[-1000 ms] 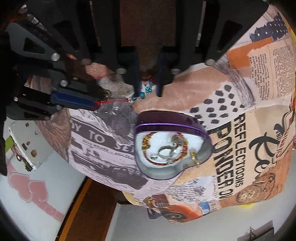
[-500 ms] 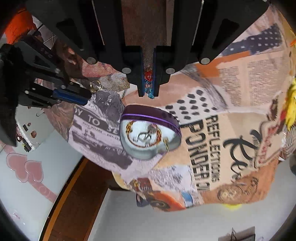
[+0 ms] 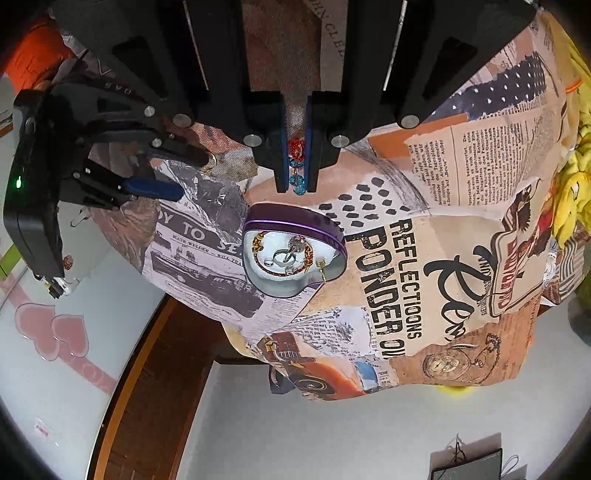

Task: Organize jewelry
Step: 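Lift the blue chain with the left gripper while the right gripper grasps a gold ring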

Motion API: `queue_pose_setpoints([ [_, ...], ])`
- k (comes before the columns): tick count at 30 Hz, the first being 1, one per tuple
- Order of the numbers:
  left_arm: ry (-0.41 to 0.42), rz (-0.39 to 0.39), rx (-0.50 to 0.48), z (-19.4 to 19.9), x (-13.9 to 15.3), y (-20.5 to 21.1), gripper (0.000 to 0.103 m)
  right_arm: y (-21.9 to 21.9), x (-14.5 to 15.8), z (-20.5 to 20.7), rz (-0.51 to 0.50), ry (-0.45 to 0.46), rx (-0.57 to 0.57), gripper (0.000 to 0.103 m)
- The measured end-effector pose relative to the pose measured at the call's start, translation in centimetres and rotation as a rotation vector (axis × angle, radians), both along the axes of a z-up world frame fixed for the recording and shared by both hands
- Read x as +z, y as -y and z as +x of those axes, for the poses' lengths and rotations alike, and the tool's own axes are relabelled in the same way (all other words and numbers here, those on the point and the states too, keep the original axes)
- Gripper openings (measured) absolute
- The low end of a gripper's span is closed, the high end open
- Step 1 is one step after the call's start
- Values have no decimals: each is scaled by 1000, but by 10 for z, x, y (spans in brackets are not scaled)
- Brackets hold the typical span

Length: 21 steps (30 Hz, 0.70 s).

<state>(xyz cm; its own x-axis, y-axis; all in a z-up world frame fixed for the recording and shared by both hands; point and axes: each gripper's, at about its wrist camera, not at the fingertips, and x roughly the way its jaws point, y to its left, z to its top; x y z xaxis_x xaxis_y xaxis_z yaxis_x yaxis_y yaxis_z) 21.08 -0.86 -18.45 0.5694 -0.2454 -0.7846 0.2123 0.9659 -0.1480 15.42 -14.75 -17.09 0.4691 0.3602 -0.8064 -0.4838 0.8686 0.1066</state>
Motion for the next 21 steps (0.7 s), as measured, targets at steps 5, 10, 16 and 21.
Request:
queue_pose_setpoints([
  [5, 3, -1, 1, 0, 1, -1, 6, -10, -7, -3, -9, -1, 21, 16],
  [10, 31, 2, 0, 1, 11, 0, 6, -9, -7, -1, 6, 0, 20, 5],
  [16, 65, -4, 7, 3, 24, -2, 6, -5, -1, 1, 24, 14, 3, 5],
  [21, 77, -6, 12, 2, 29, -4, 6, -6, 5, 2, 36, 0, 8, 12],
])
